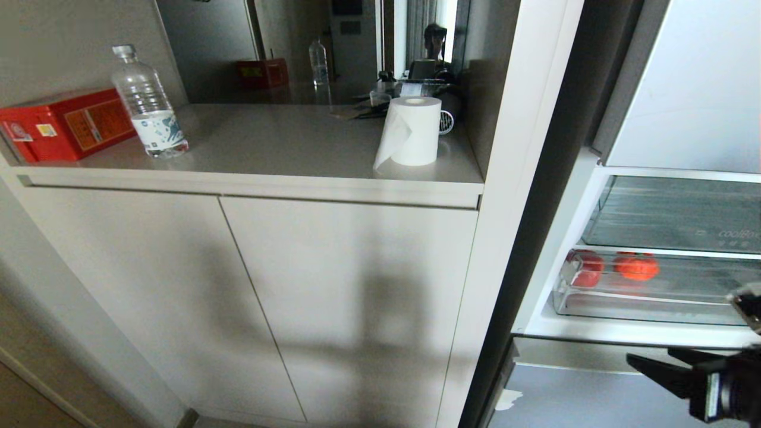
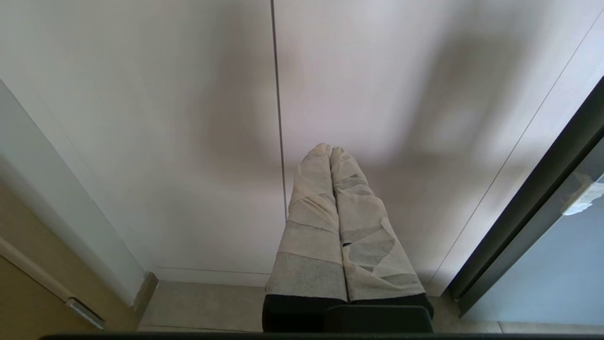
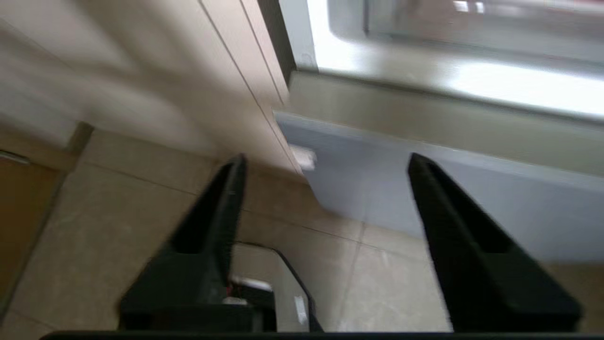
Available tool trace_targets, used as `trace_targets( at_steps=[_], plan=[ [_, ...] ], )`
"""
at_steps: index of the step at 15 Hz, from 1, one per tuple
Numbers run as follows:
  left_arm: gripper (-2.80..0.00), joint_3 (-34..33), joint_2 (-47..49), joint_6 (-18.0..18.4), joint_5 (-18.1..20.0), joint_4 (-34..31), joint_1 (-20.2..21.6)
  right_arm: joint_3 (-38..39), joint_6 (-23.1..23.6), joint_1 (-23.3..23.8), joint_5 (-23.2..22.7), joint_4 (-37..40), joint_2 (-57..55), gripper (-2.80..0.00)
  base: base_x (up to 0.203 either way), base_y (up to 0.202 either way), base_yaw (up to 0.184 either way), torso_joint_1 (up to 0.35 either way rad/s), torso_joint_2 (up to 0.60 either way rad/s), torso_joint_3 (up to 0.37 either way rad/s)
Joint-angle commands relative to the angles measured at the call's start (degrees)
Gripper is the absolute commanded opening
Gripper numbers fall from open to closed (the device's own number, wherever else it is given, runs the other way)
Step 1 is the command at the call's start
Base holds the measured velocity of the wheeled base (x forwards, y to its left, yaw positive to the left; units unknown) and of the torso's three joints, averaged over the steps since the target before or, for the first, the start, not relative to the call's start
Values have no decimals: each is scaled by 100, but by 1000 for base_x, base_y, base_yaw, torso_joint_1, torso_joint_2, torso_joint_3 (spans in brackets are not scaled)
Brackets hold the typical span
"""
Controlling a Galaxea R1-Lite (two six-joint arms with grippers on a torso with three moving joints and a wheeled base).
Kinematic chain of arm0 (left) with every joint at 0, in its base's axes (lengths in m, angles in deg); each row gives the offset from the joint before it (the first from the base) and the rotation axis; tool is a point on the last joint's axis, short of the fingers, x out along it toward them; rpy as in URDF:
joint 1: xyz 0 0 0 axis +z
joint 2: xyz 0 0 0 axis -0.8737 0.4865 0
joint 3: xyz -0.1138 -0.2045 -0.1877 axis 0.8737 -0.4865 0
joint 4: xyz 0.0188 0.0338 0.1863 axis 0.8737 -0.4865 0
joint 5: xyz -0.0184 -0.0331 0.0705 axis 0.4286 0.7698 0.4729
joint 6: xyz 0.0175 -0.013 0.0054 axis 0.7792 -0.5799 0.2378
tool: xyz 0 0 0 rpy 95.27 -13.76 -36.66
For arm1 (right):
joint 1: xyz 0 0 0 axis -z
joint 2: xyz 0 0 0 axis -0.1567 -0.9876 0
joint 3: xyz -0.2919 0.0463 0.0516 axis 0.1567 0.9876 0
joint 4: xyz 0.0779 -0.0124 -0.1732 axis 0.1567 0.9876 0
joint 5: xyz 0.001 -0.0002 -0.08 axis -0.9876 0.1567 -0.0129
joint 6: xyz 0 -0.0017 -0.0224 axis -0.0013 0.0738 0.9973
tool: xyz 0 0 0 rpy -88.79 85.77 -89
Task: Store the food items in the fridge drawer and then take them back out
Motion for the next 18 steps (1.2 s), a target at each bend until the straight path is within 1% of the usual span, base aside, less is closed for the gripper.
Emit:
trace_targets(
  at_steps=[1, 2, 4, 5, 6, 9, 11, 13, 18],
  plan=[
    [-280, 0, -2, 0, -1, -2, -2, -18, -22, -63, -19, -963, -1374, 0, 0, 0, 0, 0, 0, 0],
    [-280, 0, -2, 0, -1, -2, -2, -38, -34, -78, -21, -1502, -1832, 0, 0, 0, 0, 0, 0, 0],
    [-280, 0, -2, 0, -1, -2, -2, -5, -54, -92, -6, -2844, -2626, 0, 0, 0, 0, 0, 0, 0],
    [-280, 0, -2, 0, -1, -2, -2, 60, -59, -95, 7, -3513, -2920, 0, 0, 0, 0, 0, 0, 0],
    [-280, 0, -2, 0, -1, -2, -2, 149, -63, -97, 55, -3993, -3091, 0, 0, 0, 0, 0, 0, 0],
    [-280, 0, -2, 0, -1, -2, -2, 180, -74, -98, 545, -4257, -3110, 0, 0, 0, 0, 0, 0, 0],
    [-280, 0, -2, 0, -1, -2, -2, 115, -75, -98, 718, -4302, -3111, 0, 0, 0, 0, 0, 0, 0],
    [-280, 0, -2, 0, -1, -2, -2, 66, -78, -101, 745, -4305, -3229, 0, 0, 0, 0, 0, 0, 0],
    [-280, 0, -2, 0, -1, -2, -2, -421, -198, -98, 753, -4315, -3682, 0, 0, 0, 0, 0, 0, 0]
  ],
)
